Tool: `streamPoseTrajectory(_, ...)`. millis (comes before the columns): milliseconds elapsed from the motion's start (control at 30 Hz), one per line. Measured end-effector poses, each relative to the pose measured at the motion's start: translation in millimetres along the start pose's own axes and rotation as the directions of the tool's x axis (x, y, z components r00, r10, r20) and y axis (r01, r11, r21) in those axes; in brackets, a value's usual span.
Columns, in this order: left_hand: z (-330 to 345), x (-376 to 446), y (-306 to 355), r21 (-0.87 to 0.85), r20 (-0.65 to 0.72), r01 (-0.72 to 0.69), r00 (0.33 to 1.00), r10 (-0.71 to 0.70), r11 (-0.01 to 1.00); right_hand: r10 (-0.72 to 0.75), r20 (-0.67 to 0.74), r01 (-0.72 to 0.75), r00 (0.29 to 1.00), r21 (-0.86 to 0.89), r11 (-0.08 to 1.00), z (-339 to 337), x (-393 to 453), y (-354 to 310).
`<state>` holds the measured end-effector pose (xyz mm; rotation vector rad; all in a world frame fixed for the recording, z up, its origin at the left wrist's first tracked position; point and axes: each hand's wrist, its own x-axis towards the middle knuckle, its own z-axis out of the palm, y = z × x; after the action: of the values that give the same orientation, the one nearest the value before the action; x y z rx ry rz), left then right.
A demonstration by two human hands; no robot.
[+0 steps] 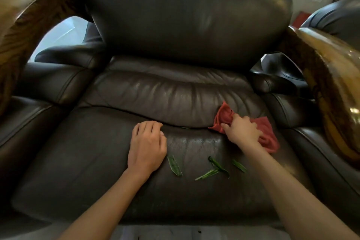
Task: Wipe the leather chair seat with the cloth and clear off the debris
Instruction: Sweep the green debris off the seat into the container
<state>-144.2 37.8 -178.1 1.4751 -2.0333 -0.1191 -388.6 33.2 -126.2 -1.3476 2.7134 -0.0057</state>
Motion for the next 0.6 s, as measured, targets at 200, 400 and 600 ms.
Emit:
streamPoseTrajectory(200,1,0,-1,-0.004,-0.023,0.003,1.000,-0.003,1.000,-0.175,-0.170,0.188,0.970,0.066,0.980,9,-31,-42)
streamPoseTrajectory(400,0,-1,-2,-0.044,-0.032,0.022,0.999,-0.023,0.999,-0.542,-0.144,0.561,0.828,0.225,0.797,6,-56,-72)
streamPoseTrajectory(600,-2,-1,0,-0.054,-0.037,0.010,0.999,-0.012,0.999,-0.630,-0.169,0.546,0.758,0.692,0.472,-48,-17,-40)
